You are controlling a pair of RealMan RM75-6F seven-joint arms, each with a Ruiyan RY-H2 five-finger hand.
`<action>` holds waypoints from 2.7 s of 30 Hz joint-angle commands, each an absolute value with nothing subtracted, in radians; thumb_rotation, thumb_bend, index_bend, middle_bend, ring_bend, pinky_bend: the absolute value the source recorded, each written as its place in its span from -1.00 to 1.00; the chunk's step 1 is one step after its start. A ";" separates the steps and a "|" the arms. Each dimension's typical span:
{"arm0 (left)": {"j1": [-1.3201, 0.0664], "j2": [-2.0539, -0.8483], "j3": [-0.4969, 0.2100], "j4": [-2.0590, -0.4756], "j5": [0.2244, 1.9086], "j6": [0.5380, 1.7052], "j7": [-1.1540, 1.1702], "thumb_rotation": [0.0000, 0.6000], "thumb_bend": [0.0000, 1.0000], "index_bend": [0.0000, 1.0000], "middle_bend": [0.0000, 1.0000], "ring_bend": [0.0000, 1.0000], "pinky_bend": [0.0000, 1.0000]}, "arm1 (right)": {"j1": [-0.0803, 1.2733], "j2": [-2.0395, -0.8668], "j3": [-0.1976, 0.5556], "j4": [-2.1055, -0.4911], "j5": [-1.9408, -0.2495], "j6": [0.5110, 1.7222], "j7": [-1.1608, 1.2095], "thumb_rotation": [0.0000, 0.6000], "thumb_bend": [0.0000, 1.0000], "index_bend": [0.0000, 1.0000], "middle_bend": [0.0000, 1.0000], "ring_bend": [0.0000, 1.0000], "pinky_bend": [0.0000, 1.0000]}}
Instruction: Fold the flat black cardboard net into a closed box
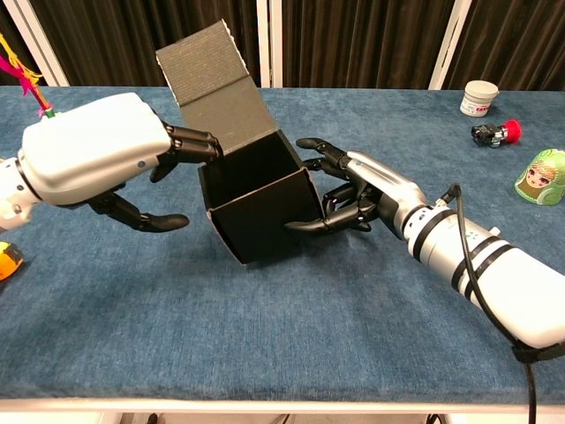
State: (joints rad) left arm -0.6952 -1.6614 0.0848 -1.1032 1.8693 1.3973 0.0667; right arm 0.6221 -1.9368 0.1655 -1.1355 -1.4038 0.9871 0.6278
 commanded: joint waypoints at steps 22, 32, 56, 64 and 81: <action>-0.594 -1.573 0.039 -1.307 1.678 1.392 -0.158 1.00 -0.74 -0.72 -0.54 0.31 0.96 | 0.502 -1.639 0.088 -1.434 -1.438 1.088 0.494 1.00 -1.00 -1.00 -0.91 0.22 1.00; -0.581 -1.541 0.032 -1.386 1.511 1.186 -0.597 1.00 -0.80 -1.00 -0.84 0.28 0.96 | 0.465 -1.393 0.166 -1.669 -1.517 1.261 0.450 1.00 -0.99 -0.87 -0.53 0.31 1.00; -0.705 -1.733 -0.014 -1.165 1.529 0.934 -0.987 1.00 -0.80 -1.00 -0.95 0.27 0.96 | 0.459 -1.328 0.184 -1.748 -1.464 1.247 0.452 1.00 -0.99 -0.86 -0.49 0.32 1.00; -0.732 -1.763 -0.015 -1.125 1.547 0.917 -1.082 1.00 -0.80 -1.00 -0.94 0.27 0.97 | 0.457 -1.340 0.179 -1.714 -1.464 1.246 0.467 1.00 -0.99 -0.86 -0.49 0.32 1.00; -0.782 -1.810 -0.027 -1.074 1.530 0.853 -1.195 1.00 -0.80 -0.51 -0.44 0.30 0.97 | 0.437 -1.356 0.167 -1.684 -1.453 1.259 0.479 1.00 -0.96 -0.82 -0.47 0.32 1.00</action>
State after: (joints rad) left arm -0.7794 -1.8069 -0.0257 -1.0770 1.5327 0.8571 -1.1927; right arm 0.4391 -1.3552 0.1695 -1.6862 -1.4563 1.2606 0.4798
